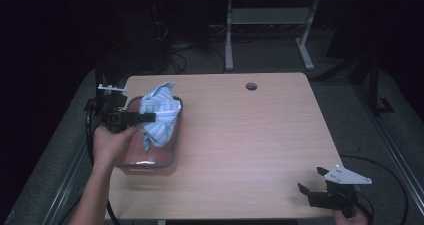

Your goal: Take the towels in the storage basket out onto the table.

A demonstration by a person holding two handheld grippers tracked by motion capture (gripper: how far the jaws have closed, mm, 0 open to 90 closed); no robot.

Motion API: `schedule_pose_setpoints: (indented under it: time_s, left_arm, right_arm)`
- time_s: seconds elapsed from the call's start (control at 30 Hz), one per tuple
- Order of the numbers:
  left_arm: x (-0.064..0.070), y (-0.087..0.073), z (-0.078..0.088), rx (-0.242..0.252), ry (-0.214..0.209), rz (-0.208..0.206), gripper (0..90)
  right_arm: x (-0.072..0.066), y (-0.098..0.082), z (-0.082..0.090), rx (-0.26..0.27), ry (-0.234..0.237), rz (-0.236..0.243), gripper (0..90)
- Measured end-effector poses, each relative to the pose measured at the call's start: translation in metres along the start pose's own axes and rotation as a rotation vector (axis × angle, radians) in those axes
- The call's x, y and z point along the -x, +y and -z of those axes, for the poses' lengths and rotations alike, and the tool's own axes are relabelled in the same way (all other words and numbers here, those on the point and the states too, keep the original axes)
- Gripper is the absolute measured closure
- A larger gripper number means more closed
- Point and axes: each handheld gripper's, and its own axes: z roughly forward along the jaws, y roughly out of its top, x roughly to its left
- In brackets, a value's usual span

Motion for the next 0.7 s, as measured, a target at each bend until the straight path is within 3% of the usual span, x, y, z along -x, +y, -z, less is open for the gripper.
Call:
schedule_pose_setpoints:
  time_s: [0.7]
  left_arm:
    - [0.028, 0.031, 0.0, -0.038, 0.006, -0.067, 62.8]
  right_arm:
    - [0.0, -0.001, 0.003, 0.007, -0.006, -0.003, 13.7]
